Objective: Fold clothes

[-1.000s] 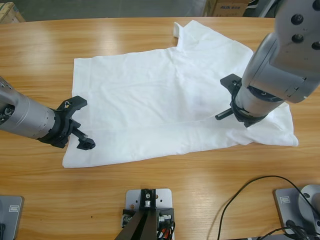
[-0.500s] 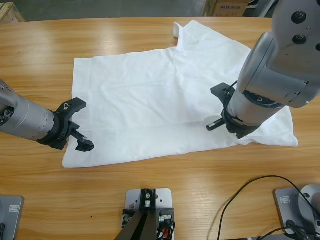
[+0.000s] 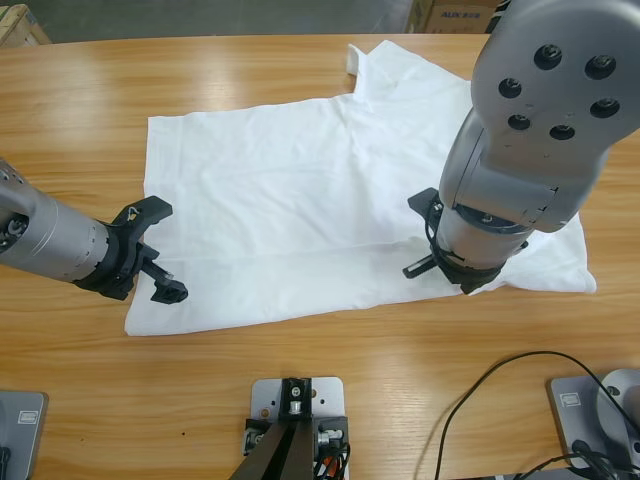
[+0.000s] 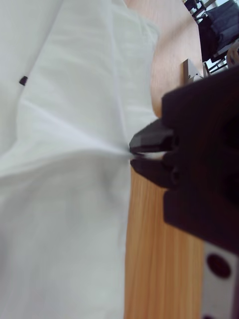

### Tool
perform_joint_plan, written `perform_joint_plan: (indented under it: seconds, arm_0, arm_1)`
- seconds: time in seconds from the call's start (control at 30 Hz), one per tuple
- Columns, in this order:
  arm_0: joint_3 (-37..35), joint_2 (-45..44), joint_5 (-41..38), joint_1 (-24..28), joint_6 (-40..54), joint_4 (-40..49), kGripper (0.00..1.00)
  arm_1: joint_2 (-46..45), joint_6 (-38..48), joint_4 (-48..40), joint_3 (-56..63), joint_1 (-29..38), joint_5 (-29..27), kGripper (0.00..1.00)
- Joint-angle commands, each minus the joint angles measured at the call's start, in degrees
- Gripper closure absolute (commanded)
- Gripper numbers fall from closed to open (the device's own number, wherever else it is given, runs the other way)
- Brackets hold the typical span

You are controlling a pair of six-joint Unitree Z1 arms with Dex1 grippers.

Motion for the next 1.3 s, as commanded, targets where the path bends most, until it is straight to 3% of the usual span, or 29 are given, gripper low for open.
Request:
perform_joint_plan:
  seconds: [0.03, 0.2, 0.27, 0.37, 0.47, 0.63, 1.3]
  arm_0:
    - [1.80, -0.17, -0.72, -0.55, -0.86, -0.47, 0.023]
    - [1.87, 0.07, -0.77, -1.05, -1.13, -0.84, 0.023]
    - [1.84, -0.02, -0.77, -1.56, -1.32, -1.00, 0.023]
    - [2.09, -0.47, -0.72, -1.63, -1.51, -0.91, 0.023]
    - [2.37, -0.70, -0.72, -1.63, -2.07, -0.94, 0.023]
    - [2.30, -0.51, -0.72, -1.63, -2.15, -1.00, 0.023]
    - [2.28, -0.03, -0.72, -1.63, -2.15, -1.00, 0.023]
  arm_1:
    - [-10.60, 3.43, 7.47, -6.36, 0.70, -8.44, 0.000]
    - [-15.75, 11.30, 4.64, -0.17, -4.66, -10.41, 0.019]
    - [-15.31, 8.88, -2.20, 4.40, -9.25, -6.19, 0.118]
    - [-13.07, 5.06, -7.90, 8.70, -12.25, -4.12, 0.445]
    - [-12.83, 1.71, -12.91, 12.50, -12.96, -0.13, 1.000]
    - [-12.25, 1.14, -13.75, 12.76, -12.94, 0.59, 1.000]
    - [0.04, 0.65, -25.40, 13.45, -10.69, 12.28, 1.000]
